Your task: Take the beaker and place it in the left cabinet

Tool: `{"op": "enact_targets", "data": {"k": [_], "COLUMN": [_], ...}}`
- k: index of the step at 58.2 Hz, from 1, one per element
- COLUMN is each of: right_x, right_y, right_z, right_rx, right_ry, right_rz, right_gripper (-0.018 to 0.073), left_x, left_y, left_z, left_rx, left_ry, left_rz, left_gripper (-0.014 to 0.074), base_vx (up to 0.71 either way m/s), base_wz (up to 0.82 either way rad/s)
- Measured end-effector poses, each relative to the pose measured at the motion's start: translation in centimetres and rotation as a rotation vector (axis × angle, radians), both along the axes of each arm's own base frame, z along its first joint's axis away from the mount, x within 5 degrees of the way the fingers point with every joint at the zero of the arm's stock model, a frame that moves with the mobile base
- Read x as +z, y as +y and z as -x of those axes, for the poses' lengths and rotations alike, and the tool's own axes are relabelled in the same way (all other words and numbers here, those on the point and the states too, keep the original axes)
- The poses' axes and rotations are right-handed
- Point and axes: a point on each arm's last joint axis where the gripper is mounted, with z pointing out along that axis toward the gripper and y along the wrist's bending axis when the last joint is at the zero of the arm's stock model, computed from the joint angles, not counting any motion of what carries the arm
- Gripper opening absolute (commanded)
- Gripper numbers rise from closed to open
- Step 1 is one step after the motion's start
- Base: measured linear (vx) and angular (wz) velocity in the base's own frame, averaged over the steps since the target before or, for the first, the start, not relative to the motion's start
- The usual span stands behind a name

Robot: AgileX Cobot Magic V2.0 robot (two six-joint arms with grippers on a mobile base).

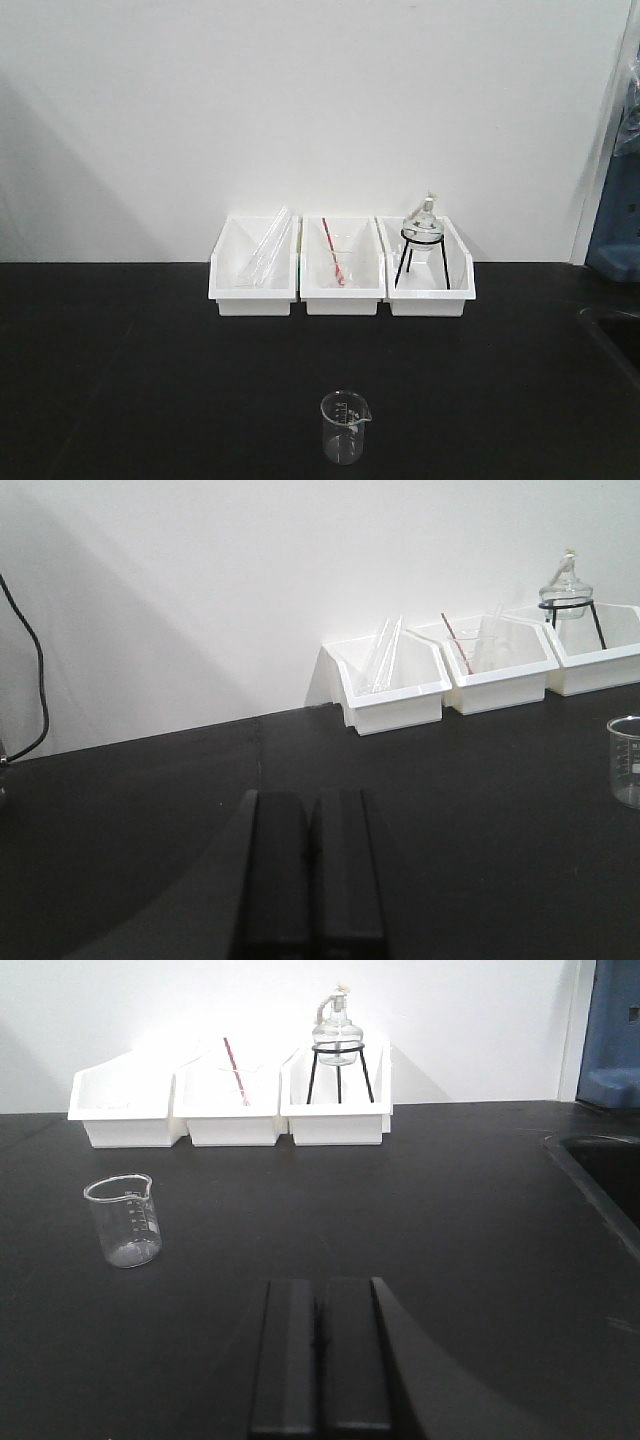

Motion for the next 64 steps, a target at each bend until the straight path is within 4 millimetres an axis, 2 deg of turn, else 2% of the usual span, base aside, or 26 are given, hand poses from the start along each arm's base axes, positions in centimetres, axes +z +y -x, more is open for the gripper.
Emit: {"op": "enact_targets", "data": {"k": [13, 23, 27, 38, 45, 53, 64], "right_x": [0.5, 2.2, 2.9, 6.4, 7.7, 7.4, 6.5], "right_y": [0.0, 0.1, 0.1, 0.1, 0.2, 0.3, 0.5], "right_z": [0.0, 0.1, 0.2, -0.2, -1.2, -2.7, -4.6], "right_rx": [0.004, 0.016, 0.017, 0.005, -0.002, -0.003, 0.012], "right_ry": [-0.060, -0.243, -0.266, -0.173, -0.101, -0.016, 0.072], "right_rz": [-0.005, -0.033, -0.047, -0.075, -0.031, 0.059, 0.151], "right_gripper": [-0.0006, -0.0006, -0.0006, -0.0003, 0.0003, 0.0027, 0.0107], "left_x": [0.0, 0.0, 0.0, 0.0, 0.0, 0.0, 0.0], "left_y": [0.0, 0.0, 0.0, 0.0, 0.0, 0.0, 0.0], "left_z": [0.0, 0.0, 0.0, 0.0, 0.0, 0.0, 0.0], "left_rx": [0.000, 0.000, 0.000, 0.000, 0.000, 0.000, 0.000], "left_ry": [0.000, 0.000, 0.000, 0.000, 0.000, 0.000, 0.000], "left_rz": [0.000, 0.000, 0.000, 0.000, 0.000, 0.000, 0.000], "left_gripper": [0.0001, 0.0001, 0.0001, 0.0001, 0.0001, 0.0001, 0.0001], "base_vx": [0.00, 0.00, 0.00, 0.00, 0.00, 0.00, 0.00], "base_wz": [0.00, 0.00, 0.00, 0.00, 0.00, 0.00, 0.00]}}
